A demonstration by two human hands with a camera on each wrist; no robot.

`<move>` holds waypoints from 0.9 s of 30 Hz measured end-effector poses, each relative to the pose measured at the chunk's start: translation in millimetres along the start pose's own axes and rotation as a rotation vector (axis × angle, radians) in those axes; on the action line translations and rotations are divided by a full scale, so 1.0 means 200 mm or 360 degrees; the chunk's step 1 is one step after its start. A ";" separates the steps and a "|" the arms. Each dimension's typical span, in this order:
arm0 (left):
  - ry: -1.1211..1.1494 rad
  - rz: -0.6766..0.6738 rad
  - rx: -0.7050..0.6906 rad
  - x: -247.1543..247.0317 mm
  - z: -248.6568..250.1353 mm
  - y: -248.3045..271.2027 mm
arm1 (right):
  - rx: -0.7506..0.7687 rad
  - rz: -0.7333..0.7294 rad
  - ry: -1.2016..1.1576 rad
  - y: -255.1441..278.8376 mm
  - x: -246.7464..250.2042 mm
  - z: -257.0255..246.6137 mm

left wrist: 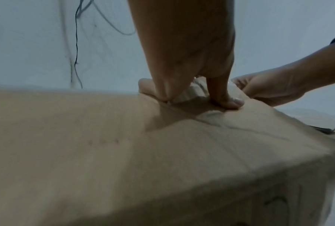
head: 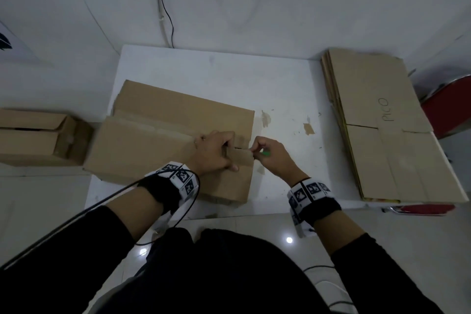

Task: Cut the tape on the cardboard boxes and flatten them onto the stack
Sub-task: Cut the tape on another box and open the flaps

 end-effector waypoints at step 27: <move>0.0172 0.0518 0.0118 -0.27 -0.14 0.14 | -0.0140 0.0317 -0.0140 0.17 -0.04 0.06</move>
Point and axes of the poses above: each hand's wrist, its own y-axis away from the middle knuckle, its own x-axis out of the back of the hand, z = x × y, the point moved 4 cm from there along -y, towards the middle knuckle, and after that the axes turned 3 degrees about y, right-handed, at the moved point
